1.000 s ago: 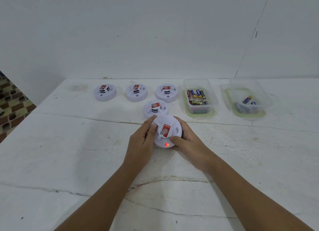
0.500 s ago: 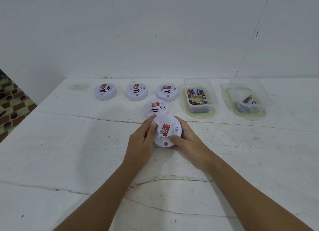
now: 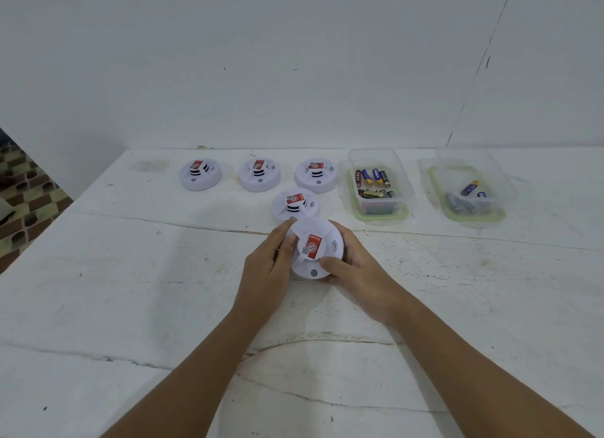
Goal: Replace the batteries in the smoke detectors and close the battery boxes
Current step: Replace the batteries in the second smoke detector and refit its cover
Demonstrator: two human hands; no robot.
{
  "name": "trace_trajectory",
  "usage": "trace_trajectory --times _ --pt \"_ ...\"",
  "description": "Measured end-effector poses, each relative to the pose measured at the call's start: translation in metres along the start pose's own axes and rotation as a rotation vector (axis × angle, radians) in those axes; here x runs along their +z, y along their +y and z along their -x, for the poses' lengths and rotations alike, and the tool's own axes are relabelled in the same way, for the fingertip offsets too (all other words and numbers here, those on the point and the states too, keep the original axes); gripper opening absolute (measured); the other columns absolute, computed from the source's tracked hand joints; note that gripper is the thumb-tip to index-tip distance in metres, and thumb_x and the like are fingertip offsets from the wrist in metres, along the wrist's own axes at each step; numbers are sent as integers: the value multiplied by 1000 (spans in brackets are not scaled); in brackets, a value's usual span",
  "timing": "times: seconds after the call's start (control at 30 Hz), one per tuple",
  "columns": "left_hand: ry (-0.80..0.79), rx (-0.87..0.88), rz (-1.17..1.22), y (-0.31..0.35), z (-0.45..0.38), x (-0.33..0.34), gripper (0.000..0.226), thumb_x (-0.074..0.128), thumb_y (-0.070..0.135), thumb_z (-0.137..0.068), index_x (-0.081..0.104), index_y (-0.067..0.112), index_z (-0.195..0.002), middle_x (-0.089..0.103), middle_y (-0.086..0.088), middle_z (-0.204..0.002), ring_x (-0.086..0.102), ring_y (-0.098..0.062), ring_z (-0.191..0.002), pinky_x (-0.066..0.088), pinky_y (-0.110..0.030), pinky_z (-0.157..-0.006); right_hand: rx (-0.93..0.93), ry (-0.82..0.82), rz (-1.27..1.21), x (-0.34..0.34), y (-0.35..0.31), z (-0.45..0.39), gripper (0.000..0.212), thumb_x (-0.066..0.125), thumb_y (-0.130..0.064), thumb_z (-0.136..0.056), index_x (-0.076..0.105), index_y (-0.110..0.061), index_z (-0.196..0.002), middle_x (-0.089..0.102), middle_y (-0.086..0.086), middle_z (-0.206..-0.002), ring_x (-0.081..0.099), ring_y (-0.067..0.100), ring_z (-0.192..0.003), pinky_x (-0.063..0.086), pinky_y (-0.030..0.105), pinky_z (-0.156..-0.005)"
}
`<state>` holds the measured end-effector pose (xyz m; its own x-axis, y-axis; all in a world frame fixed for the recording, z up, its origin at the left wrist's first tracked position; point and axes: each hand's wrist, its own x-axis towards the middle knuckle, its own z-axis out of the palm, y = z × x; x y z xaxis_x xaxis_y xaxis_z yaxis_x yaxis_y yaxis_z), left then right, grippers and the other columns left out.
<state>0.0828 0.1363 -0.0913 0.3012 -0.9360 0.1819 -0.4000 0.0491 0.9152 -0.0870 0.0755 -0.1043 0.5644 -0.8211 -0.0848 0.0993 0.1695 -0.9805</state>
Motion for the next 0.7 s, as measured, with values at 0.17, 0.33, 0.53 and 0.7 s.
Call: trace_trajectory --times 0.17,0.33,0.53,0.7 --pt "2 -2 -3 0 -1 0 35 43 34 -111 61 35 -142 71 19 -126 64 4 -116 51 -12 -90 -6 6 21 -1 0 1 58 61 -4 -100 46 -33 -148 65 -5 -136 63 22 -128 55 52 -105" --pt "4 -2 -3 3 1 0 35 44 34 -111 61 34 -142 72 20 -123 65 4 -113 50 -9 -86 -2 6 19 -1 0 0 58 61 -5 -99 46 -33 -148 64 -4 -138 62 22 -129 53 53 -107" --pt "1 0 -1 5 1 -1 35 44 32 -111 61 33 -142 71 19 -124 64 5 -114 49 -8 -86 -4 3 19 -1 0 1 58 62 -7 -99 47 -33 -148 64 -4 -138 62 23 -129 53 53 -107" --pt "3 -7 -7 4 1 0 36 43 34 -111 61 33 -142 71 19 -124 64 5 -114 49 -8 -86 -2 3 18 -1 1 0 59 64 -9 -96 48 -34 -147 65 -3 -137 62 24 -130 52 55 -107"
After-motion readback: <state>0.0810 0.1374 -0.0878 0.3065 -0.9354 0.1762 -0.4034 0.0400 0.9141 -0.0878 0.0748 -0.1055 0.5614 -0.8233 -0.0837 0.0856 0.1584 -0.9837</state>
